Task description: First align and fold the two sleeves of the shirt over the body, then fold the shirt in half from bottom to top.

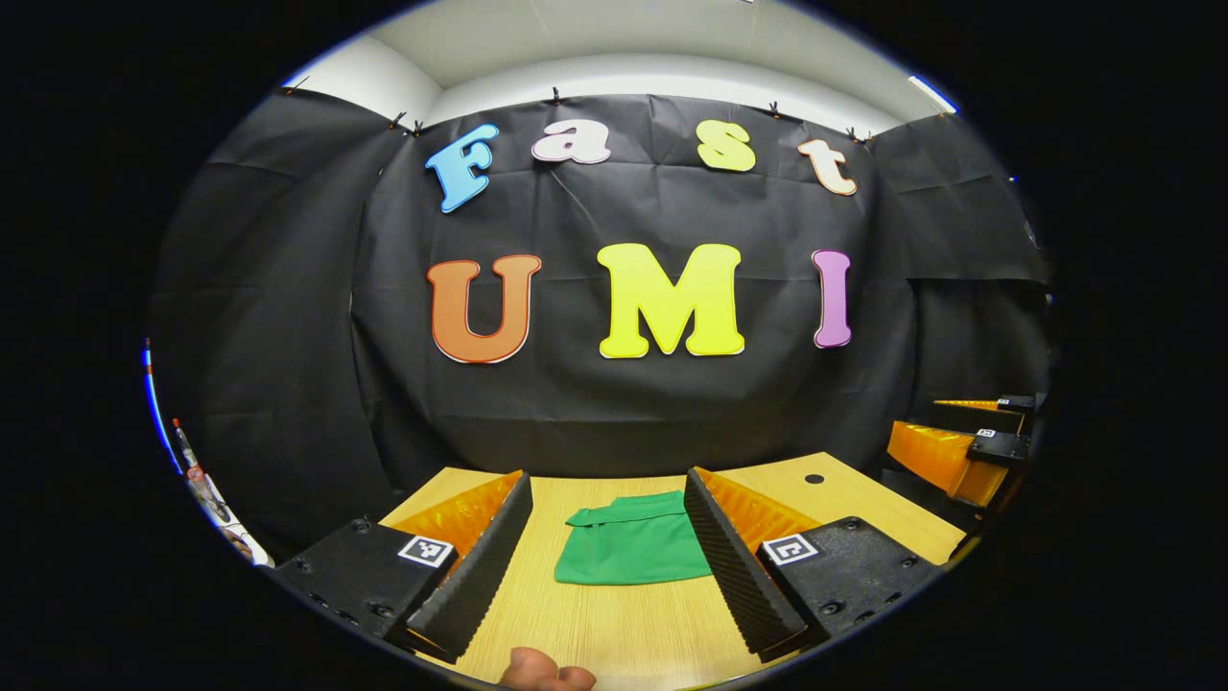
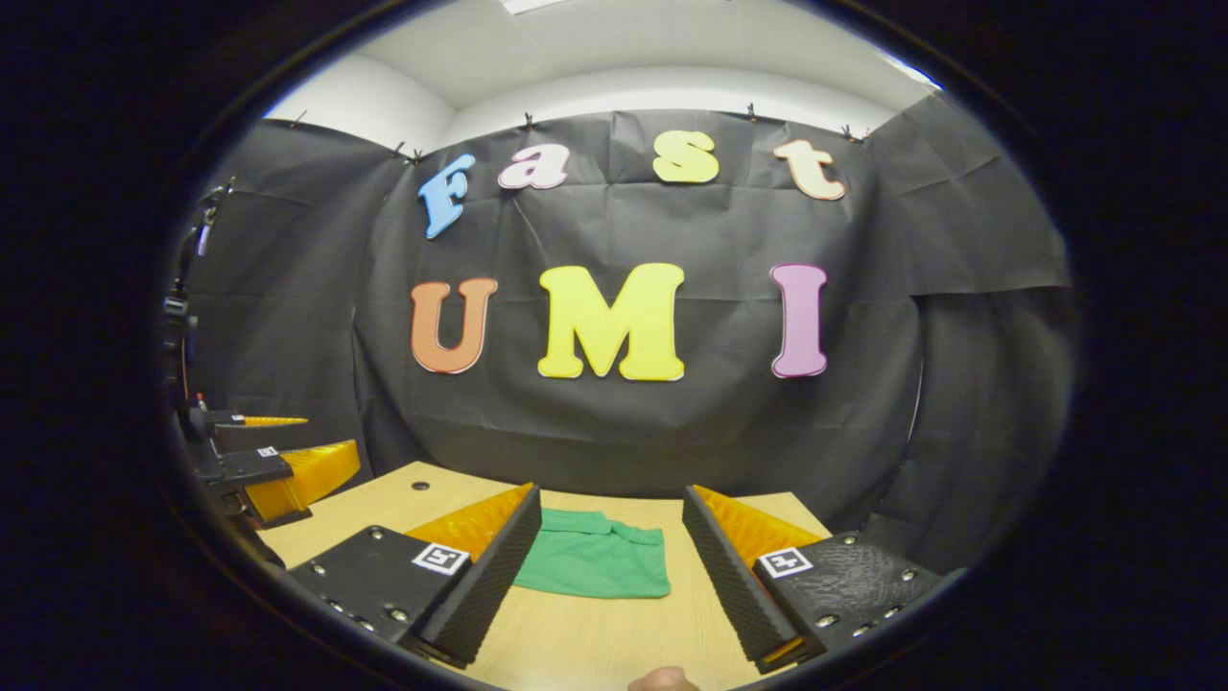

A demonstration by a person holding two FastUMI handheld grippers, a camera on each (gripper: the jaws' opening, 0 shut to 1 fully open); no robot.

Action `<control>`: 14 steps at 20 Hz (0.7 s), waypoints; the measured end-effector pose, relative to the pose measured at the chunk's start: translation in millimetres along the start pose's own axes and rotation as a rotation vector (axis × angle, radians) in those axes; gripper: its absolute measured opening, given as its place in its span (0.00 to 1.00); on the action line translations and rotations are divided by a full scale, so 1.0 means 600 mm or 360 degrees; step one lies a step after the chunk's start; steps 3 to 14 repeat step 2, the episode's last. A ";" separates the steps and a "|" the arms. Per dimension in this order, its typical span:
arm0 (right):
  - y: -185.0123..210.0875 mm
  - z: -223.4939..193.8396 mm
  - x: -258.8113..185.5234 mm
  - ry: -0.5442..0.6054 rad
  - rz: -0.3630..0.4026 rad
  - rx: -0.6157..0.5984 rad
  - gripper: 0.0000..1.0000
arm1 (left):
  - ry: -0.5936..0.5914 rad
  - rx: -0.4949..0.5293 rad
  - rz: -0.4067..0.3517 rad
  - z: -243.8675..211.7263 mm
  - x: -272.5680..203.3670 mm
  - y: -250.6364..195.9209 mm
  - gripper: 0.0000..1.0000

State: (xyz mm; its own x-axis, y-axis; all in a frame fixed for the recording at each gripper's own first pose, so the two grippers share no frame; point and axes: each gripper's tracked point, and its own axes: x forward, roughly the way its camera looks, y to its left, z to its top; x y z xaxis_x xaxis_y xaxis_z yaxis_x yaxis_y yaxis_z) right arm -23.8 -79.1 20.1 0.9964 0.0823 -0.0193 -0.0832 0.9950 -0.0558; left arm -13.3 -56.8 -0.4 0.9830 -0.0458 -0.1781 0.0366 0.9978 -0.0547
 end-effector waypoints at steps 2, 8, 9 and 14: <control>-0.001 0.000 -0.004 -0.0006 -0.0009 0.0004 0.94 | 0.0001 0.0013 0.0009 0.000 0.001 0.002 1.00; -0.001 0.000 -0.004 -0.0006 -0.0009 0.0004 0.94 | 0.0001 0.0013 0.0009 0.000 0.001 0.002 1.00; -0.001 0.000 -0.004 -0.0006 -0.0009 0.0004 0.94 | 0.0001 0.0013 0.0009 0.000 0.001 0.002 1.00; -0.001 0.000 -0.004 -0.0006 -0.0009 0.0004 0.94 | 0.0001 0.0013 0.0009 0.000 0.001 0.002 1.00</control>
